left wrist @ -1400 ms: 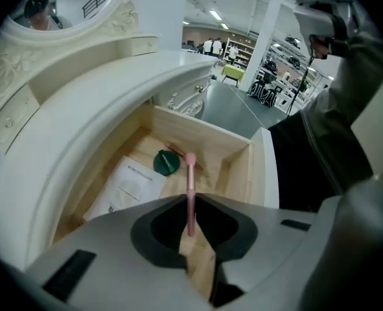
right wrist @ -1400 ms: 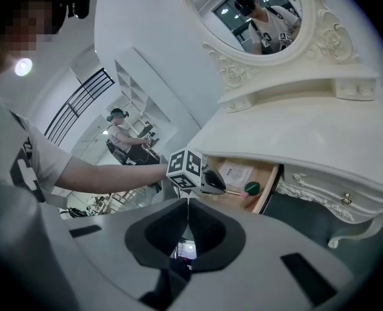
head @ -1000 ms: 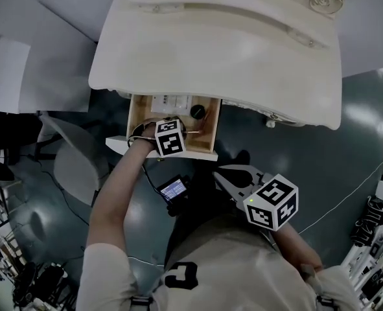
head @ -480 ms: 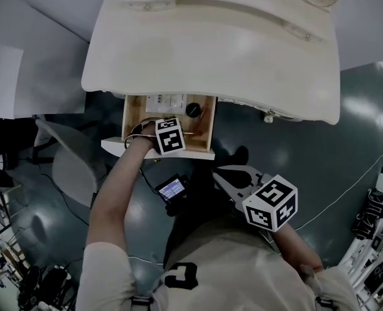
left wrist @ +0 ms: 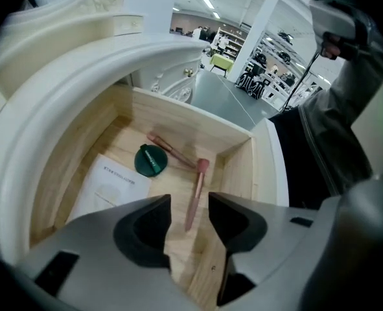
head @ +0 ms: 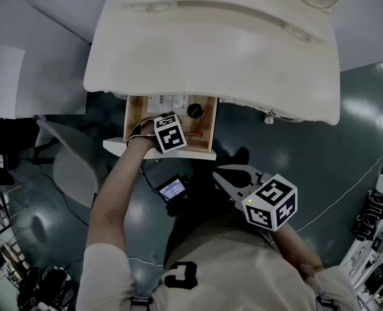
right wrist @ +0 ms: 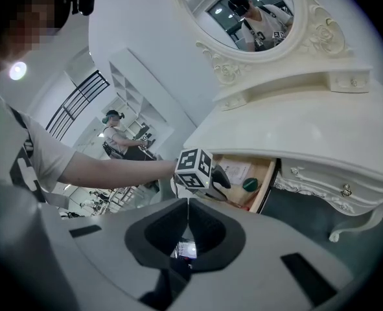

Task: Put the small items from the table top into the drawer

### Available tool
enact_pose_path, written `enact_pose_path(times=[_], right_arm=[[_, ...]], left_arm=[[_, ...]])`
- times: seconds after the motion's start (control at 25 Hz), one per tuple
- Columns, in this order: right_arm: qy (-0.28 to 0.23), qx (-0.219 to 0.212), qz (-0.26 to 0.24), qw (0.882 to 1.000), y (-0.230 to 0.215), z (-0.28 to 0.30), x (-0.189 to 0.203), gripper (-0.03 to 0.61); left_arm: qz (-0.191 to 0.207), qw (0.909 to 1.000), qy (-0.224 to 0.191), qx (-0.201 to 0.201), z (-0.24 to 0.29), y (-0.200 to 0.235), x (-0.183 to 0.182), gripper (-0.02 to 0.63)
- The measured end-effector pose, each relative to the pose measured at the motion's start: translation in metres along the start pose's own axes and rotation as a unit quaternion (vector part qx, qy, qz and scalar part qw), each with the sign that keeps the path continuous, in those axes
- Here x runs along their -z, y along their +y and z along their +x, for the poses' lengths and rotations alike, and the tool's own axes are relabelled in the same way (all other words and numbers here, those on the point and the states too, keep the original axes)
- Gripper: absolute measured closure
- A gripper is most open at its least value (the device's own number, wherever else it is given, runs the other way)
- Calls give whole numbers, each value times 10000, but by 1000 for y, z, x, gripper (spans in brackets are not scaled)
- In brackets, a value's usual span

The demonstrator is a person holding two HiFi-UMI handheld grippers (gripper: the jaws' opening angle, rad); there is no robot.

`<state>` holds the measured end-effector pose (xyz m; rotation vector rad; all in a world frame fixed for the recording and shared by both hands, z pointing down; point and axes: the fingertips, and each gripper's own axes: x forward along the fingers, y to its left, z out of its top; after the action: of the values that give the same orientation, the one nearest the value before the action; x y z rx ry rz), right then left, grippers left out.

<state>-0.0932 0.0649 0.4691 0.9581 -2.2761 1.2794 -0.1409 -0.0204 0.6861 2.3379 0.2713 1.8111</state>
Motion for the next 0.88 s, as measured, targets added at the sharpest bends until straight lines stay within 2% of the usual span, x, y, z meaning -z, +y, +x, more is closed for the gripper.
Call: enact_pose_path(times=[0.24,0.4,0.56,0.68,0.8,0.88], right_arm=[[-14,-6,-180,9998,6,0,-6,551],[-93,-51,-315,9994,12,-2,-11,551],[-123,-118,-397,9991,18,-3,-12,551],[-123,-138,-484,9987,22,-3,-14,551],[-140,-88,-599,9981,23,-3,-17,551],[-192,-84,-669,9975,25,-5,-19,551]], left_arm=[[-190,9969,-637,-422,-43,-5,-11,393],[-350,9893,-1138,-844,-79,-15,-14,393],[-662,9754,-1628,-1328,-112,-28,-15,394],[-964,9610,-1958,-1696,-131,-35,-16,394],[-1322,9437,-2361,-1905,-149,-44,-20,394],[-1395,9378,-2517,-1944,-157,-52,-24,394]])
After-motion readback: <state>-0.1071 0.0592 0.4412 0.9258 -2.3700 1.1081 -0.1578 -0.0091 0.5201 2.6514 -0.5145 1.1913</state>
